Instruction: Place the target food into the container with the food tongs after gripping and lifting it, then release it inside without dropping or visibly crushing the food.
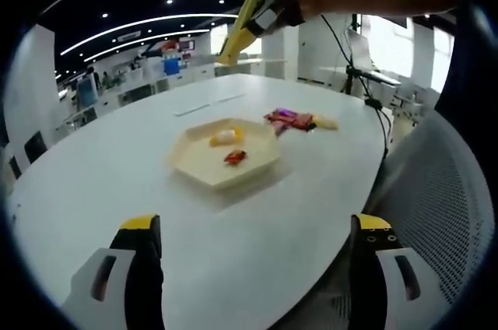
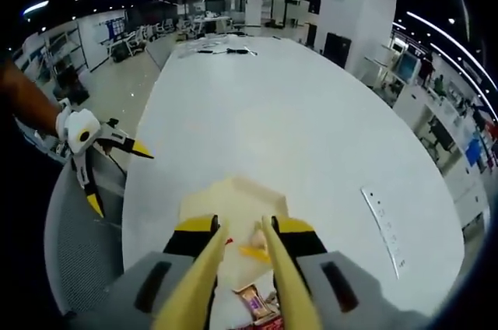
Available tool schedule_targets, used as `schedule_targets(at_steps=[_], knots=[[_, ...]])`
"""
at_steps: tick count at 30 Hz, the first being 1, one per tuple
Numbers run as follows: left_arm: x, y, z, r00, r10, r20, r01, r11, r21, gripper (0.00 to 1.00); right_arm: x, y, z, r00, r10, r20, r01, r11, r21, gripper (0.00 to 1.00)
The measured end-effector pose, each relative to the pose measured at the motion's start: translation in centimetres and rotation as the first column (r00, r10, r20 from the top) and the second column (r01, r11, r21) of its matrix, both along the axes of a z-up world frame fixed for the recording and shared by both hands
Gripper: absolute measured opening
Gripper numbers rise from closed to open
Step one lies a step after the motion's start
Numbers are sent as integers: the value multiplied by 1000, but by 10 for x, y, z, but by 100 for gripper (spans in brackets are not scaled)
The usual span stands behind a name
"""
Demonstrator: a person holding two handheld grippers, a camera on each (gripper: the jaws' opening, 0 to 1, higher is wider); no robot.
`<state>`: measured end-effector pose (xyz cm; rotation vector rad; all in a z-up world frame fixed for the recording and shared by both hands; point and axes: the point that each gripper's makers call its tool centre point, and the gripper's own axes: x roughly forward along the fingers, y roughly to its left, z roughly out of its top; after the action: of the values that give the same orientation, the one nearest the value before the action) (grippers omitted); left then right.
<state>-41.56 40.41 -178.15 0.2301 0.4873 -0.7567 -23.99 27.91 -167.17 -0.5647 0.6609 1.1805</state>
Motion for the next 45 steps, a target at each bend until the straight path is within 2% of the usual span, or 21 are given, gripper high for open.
schedule_targets(at_steps=[15,27,45], knots=[[1,-1,4,1000,5,3,-5,999,-33,100,-7,-39,-9,1000,-20,15,20,1000,0,26],[0,-2,1,1000,4,-8,-5,1000,-28,100,-11,-69,0,997,-44,55,43,999,18,27],[-2,-2,-1,1000,3,-19,-3,1000,-22,99,-15,-106,-7,996,-79,51,78,997,25,27]])
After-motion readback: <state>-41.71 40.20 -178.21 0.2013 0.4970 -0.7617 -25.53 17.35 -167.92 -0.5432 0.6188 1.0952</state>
